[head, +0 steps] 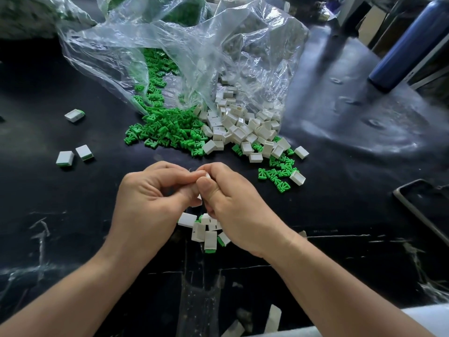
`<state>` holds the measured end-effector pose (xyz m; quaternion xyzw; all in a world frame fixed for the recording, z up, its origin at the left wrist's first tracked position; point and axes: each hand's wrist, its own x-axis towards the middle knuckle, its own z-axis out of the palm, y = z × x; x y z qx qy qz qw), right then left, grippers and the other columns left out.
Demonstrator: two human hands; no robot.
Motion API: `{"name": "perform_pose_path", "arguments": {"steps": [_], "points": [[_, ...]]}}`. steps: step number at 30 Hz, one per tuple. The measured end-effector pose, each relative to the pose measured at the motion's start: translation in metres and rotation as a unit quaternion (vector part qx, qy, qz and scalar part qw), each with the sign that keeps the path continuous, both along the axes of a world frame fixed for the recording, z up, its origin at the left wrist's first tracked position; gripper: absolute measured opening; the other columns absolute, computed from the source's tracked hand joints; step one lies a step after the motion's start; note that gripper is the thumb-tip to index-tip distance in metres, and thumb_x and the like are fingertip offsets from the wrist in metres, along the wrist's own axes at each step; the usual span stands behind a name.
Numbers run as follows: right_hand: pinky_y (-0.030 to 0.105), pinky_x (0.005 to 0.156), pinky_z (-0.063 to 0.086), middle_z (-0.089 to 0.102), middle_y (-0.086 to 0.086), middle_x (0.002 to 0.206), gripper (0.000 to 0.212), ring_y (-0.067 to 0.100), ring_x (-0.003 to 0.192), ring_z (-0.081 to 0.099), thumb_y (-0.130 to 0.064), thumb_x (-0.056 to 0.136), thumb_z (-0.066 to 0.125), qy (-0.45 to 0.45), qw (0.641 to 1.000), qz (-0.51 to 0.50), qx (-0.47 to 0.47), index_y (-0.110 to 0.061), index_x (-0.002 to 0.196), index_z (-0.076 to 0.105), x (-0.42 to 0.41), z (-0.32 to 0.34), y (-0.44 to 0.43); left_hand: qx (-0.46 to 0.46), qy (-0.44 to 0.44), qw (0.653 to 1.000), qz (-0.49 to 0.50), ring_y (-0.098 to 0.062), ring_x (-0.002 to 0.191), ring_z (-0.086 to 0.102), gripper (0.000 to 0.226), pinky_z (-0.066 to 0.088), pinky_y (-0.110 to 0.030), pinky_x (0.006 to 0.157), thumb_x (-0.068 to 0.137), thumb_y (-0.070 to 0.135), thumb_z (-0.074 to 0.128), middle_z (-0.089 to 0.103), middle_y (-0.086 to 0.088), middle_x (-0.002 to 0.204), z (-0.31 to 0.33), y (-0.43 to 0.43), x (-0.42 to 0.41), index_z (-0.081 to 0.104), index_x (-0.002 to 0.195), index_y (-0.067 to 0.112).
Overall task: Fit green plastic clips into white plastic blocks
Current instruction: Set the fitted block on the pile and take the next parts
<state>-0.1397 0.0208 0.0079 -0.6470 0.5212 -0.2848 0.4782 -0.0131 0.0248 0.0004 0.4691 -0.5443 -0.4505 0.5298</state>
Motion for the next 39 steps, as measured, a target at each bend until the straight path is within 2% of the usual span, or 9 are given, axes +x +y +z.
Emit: {"name": "perform_pose_path", "arguments": {"steps": [12, 17, 20, 24, 28, 30, 32, 36, 39], "points": [[0.028, 0.068, 0.039, 0.050, -0.008, 0.077, 0.015, 0.005, 0.069, 0.046, -0.021, 0.098, 0.040, -0.040, 0.999, 0.017, 0.003, -0.019, 0.107, 0.052, -0.004, 0.010, -0.002, -0.015, 0.011, 1.000, -0.014, -0.023, 0.069, 0.067, 0.019, 0.057, -0.027, 0.064, 0.063, 0.019, 0.069, 0.066, -0.009, 0.081, 0.005, 0.000, 0.001, 0.074, 0.081, 0.021], [0.018, 0.054, 0.042, 0.052, 0.000, 0.069, 0.025, 0.006, 0.058, 0.049, -0.012, 0.099, 0.035, -0.200, 0.973, 0.032, 0.108, -0.003, 0.105, 0.058, -0.016, 0.023, -0.005, -0.030, -0.015, 0.998, -0.051, -0.025, 0.086, 0.064, 0.020, 0.057, -0.031, 0.075, 0.064, 0.016, 0.072, 0.061, -0.007, 0.088, 0.009, -0.002, 0.007, 0.074, 0.084, 0.017], [0.017, 0.048, 0.041, 0.052, 0.002, 0.064, 0.029, 0.008, 0.052, 0.048, -0.013, 0.099, 0.035, -0.218, 0.966, 0.020, 0.138, 0.005, 0.099, 0.058, -0.018, 0.023, -0.006, -0.034, -0.017, 0.997, -0.070, -0.018, 0.086, 0.063, 0.020, 0.056, -0.026, 0.076, 0.065, 0.013, 0.068, 0.060, -0.006, 0.089, 0.010, -0.002, 0.006, 0.071, 0.084, 0.015], [0.016, 0.049, 0.040, 0.054, -0.001, 0.064, 0.022, 0.006, 0.053, 0.049, -0.013, 0.098, 0.038, -0.174, 0.977, 0.013, 0.121, -0.011, 0.093, 0.059, -0.017, 0.021, -0.007, -0.050, -0.026, 0.996, -0.071, -0.013, 0.083, 0.063, 0.024, 0.054, -0.019, 0.071, 0.065, 0.012, 0.066, 0.060, -0.010, 0.090, 0.010, -0.003, 0.004, 0.070, 0.089, 0.015], [0.015, 0.055, 0.040, 0.058, -0.007, 0.071, 0.021, 0.003, 0.061, 0.054, -0.013, 0.096, 0.045, -0.058, 0.997, -0.005, 0.060, -0.021, 0.103, 0.063, -0.019, 0.016, -0.010, -0.032, -0.011, 0.997, -0.065, -0.021, 0.082, 0.065, 0.019, 0.056, -0.027, 0.071, 0.065, 0.014, 0.075, 0.064, -0.007, 0.087, 0.006, -0.007, 0.007, 0.075, 0.084, 0.016], [0.020, 0.060, 0.041, 0.056, -0.009, 0.071, 0.020, 0.005, 0.064, 0.053, -0.017, 0.094, 0.049, 0.005, 1.000, -0.010, 0.030, -0.029, 0.100, 0.065, -0.021, 0.014, -0.011, -0.029, -0.025, 0.998, -0.053, -0.018, 0.078, 0.065, 0.013, 0.056, -0.025, 0.068, 0.071, 0.012, 0.075, 0.066, -0.004, 0.085, 0.002, -0.010, 0.009, 0.076, 0.081, 0.021], [0.028, 0.065, 0.044, 0.056, -0.009, 0.071, 0.020, 0.014, 0.067, 0.052, -0.020, 0.093, 0.051, 0.051, 0.999, -0.004, 0.014, -0.035, 0.092, 0.064, -0.023, 0.014, -0.011, -0.027, -0.061, 0.998, -0.014, -0.012, 0.071, 0.064, 0.024, 0.055, -0.021, 0.063, 0.077, 0.002, 0.070, 0.067, -0.007, 0.085, -0.004, -0.016, 0.011, 0.075, 0.078, 0.025], [0.010, 0.057, 0.037, 0.052, -0.018, 0.062, 0.016, -0.004, 0.060, 0.048, -0.020, 0.089, 0.055, 0.105, 0.994, 0.030, -0.007, -0.031, 0.078, 0.061, -0.026, 0.016, -0.011, -0.005, -0.140, 0.989, 0.053, -0.005, 0.071, 0.061, 0.031, 0.055, -0.030, 0.072, 0.081, 0.001, 0.066, 0.067, 0.004, 0.085, -0.014, -0.027, 0.016, 0.070, 0.076, 0.031], [0.014, 0.065, 0.039, 0.053, -0.016, 0.074, 0.013, -0.001, 0.072, 0.049, -0.023, 0.090, 0.055, 0.167, 0.984, 0.053, -0.025, -0.024, 0.085, 0.068, -0.025, 0.016, -0.011, -0.027, -0.206, 0.977, 0.052, 0.006, 0.077, 0.057, 0.032, 0.045, -0.011, 0.078, 0.083, 0.000, 0.063, 0.062, 0.013, 0.086, -0.017, -0.031, 0.015, 0.068, 0.079, 0.031]]}}
